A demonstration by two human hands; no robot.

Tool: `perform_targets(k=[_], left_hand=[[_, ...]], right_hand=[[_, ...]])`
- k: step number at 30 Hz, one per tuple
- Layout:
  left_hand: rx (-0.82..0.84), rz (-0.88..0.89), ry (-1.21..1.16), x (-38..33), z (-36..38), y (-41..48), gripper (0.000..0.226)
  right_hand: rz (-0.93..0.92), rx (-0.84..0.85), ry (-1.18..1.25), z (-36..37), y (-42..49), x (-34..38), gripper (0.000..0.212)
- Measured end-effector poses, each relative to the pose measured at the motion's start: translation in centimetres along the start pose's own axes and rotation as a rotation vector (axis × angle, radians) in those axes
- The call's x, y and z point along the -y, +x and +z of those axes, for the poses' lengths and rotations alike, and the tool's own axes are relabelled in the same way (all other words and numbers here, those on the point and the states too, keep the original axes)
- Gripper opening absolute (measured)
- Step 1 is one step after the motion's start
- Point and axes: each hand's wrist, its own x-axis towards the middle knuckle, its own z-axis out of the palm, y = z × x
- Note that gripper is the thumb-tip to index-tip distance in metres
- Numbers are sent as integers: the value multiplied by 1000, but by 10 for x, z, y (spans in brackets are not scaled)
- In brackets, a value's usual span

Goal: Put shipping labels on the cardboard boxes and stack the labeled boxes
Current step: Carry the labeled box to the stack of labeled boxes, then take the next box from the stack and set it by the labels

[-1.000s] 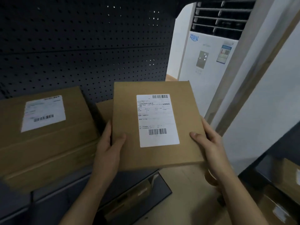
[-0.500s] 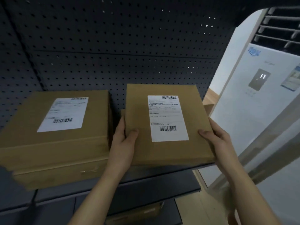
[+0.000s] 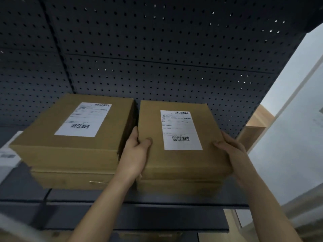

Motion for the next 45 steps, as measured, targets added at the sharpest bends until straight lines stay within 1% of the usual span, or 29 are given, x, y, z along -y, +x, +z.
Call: perform_targets(k=[3,6,10,12,14,15,17,19,20,22,24,26,29,33,35,38,41,45], left_hand=[[-45,-27,34,-6,3,3,63],[-43,-1,124,-13,6,7,61],[-62,48,314,-20,9,7,62],[-108,114,440,-21,9,4,59],[-139,205,542,-21,8,-2,51],[-150,255,578,-20,7,-6,45],[-196,326,617,-22,4,-16,38],[-244,386,657,-26,-4,-28,36],[-262,409,674,-29,-10,-35,33],[-318,454,676,-34,-23,-54,28],[-393,511,658,-38,-40,-77,23],[-467,536,685,-33,-63,-97,24],[-578,447,748,-9,-116,-120,31],[-762,309,765,29,-205,-151,27],[-828,261,766,43,-254,-169,25],[-919,206,760,59,-327,-198,28],[-984,159,782,74,-396,-225,28],[-1053,90,757,94,-474,-252,19]], right_hand=[[31,21,-2,-1,10,1,32],[29,34,-11,-3,16,2,32],[-41,34,-61,-3,19,3,27],[-102,-19,-139,-2,18,4,25],[-205,-92,-271,-4,16,4,28],[-286,-124,-357,-5,13,5,30],[-503,-177,-568,-4,10,8,30],[-685,-176,-692,6,5,16,36],[-745,-132,-708,15,0,20,39],[-788,26,-701,40,-12,28,40],[-818,168,-683,72,-28,29,33],[-886,275,-686,107,-46,30,32],[-969,434,-633,163,-74,28,34],[-997,604,-594,253,-113,22,36],[-1002,659,-572,306,-134,17,38],[-985,742,-573,386,-168,8,34],[-991,784,-580,459,-200,3,35],[-1001,824,-568,542,-239,1,29]])
